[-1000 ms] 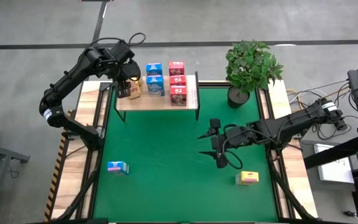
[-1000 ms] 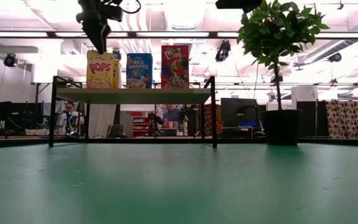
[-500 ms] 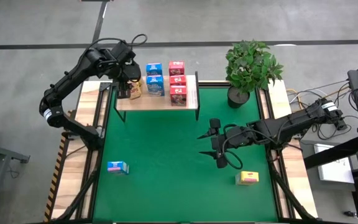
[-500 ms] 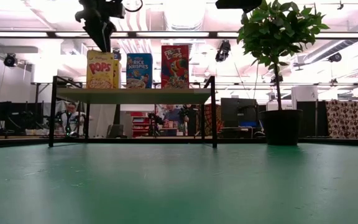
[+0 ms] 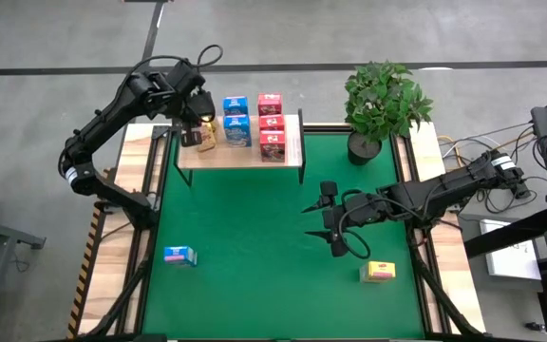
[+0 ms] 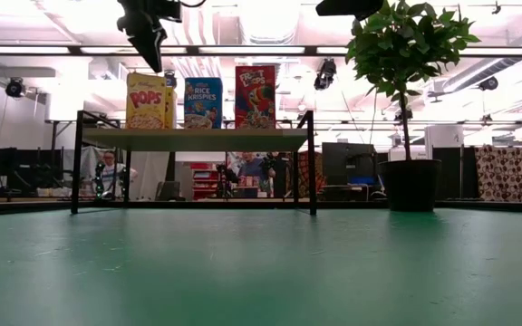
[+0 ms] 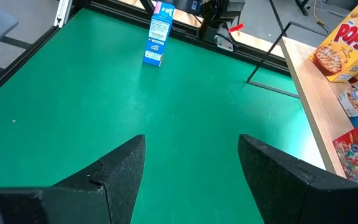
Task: Stack cereal on shelf
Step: Adjust the yellow cereal on the shelf
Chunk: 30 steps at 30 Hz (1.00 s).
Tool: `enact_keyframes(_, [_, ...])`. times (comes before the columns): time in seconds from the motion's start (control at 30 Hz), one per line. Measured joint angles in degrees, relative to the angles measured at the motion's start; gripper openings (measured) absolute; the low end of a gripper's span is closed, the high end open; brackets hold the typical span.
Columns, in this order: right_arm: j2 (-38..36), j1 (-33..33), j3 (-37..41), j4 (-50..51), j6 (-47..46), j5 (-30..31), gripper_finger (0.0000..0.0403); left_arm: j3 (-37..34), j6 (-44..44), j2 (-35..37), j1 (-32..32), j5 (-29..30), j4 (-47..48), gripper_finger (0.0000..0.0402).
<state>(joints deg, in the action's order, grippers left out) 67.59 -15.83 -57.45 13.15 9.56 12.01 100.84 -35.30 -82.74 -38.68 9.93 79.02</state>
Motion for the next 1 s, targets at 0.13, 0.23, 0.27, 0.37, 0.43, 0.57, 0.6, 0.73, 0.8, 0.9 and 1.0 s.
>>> enact_keyframes(0.13, [0.0,0.0,0.0,0.0,0.0,0.0,0.0247,-0.2,1.1,0.0,0.0,-0.4,0.0,0.0007])
enact_keyframes(0.23, [0.0,0.0,0.0,0.1,-0.1,0.0,0.0247,-1.0,1.3,0.0,0.0,-0.4,-0.1,0.0015])
enact_keyframes(0.27, [0.0,0.0,0.0,0.1,-0.1,0.0,0.0247,-1.2,1.3,-0.2,0.0,-0.4,-0.1,0.0016])
enact_keyframes(0.37, [0.0,0.0,0.0,0.2,-0.1,0.0,0.0247,-1.2,1.3,-0.5,0.0,-0.4,-0.3,0.0011])
enact_keyframes(0.43, [0.0,0.0,0.0,0.2,-0.1,0.0,0.0247,-1.2,1.3,-0.5,0.0,-0.4,-0.4,0.0004])
enact_keyframes(0.57, [0.0,0.0,0.0,0.2,-0.1,0.0,0.0247,-1.3,1.3,-0.5,0.0,-0.5,-0.4,0.0001])
enact_keyframes(0.6, [0.0,0.0,0.0,0.2,-0.1,0.0,0.0247,-1.3,1.3,-0.5,0.0,-0.8,-0.3,0.0001])
enact_keyframes(0.73, [0.0,0.0,0.0,0.2,-0.1,0.0,0.0247,-1.3,0.5,-0.5,0.0,-6.2,0.2,0.0])
enact_keyframes(0.8, [0.0,0.0,0.0,0.2,-0.1,0.0,0.0247,-1.3,0.2,-0.5,0.1,-7.6,0.4,0.0])
enact_keyframes(0.9, [0.0,0.0,0.0,0.2,-0.1,0.0,0.0247,-1.3,0.2,-0.5,0.1,-7.7,0.4,0.0])
enact_keyframes(1.0, [0.0,0.0,0.0,0.2,-0.1,0.0,0.0247,-1.3,-0.1,-0.5,0.1,-7.5,0.6,0.0])
